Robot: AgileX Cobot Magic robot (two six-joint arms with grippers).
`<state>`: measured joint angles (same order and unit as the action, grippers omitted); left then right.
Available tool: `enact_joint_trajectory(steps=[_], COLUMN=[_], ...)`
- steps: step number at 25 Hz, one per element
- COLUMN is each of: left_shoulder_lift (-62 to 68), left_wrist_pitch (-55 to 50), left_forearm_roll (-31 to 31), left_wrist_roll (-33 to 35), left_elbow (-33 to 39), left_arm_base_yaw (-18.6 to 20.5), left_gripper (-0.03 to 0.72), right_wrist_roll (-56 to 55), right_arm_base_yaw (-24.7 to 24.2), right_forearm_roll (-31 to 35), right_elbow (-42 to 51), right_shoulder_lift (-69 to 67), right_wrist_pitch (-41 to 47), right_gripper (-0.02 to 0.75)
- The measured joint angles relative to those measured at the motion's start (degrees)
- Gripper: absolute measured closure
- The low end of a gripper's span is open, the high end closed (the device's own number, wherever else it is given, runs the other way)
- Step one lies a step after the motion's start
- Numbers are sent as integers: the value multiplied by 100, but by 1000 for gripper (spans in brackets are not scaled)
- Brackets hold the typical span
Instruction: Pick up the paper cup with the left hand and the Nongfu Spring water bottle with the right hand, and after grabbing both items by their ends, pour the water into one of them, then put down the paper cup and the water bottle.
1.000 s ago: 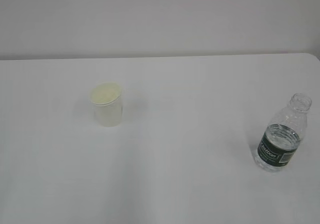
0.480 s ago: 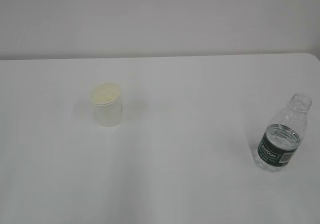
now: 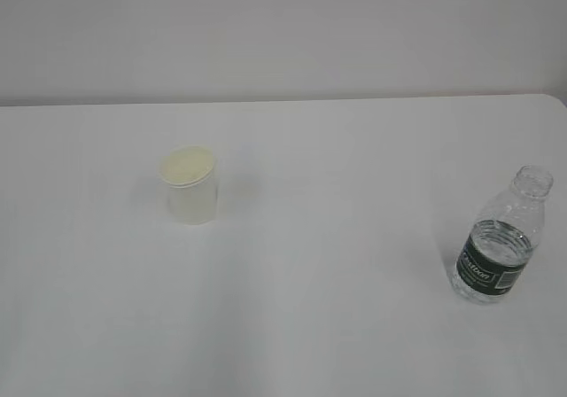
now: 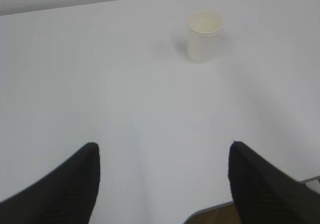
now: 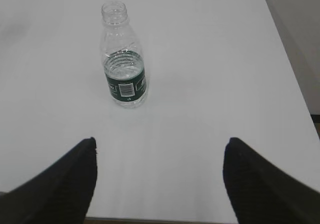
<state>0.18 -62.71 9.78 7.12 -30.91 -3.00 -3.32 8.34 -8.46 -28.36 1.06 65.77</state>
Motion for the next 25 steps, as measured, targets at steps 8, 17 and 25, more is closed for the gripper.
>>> enact_joint_trajectory(steps=[8,17,25], left_shoulder_lift=[0,0,0], left_wrist_pitch=[0,0,0], left_forearm_roll=[39,77,100], left_wrist_roll=[0,0,0], left_elbow=[0,0,0], left_arm_base_yaw=[0,0,0], left_gripper=[120,121,121], right_wrist_roll=[0,0,0], right_arm_base_yaw=[0,0,0], right_forearm_roll=[0,-5,27], right_elbow=[0,0,-11], right_shoulder_lift=[0,0,0], right_wrist_pitch=[0,0,0], right_gripper=[150,151,150])
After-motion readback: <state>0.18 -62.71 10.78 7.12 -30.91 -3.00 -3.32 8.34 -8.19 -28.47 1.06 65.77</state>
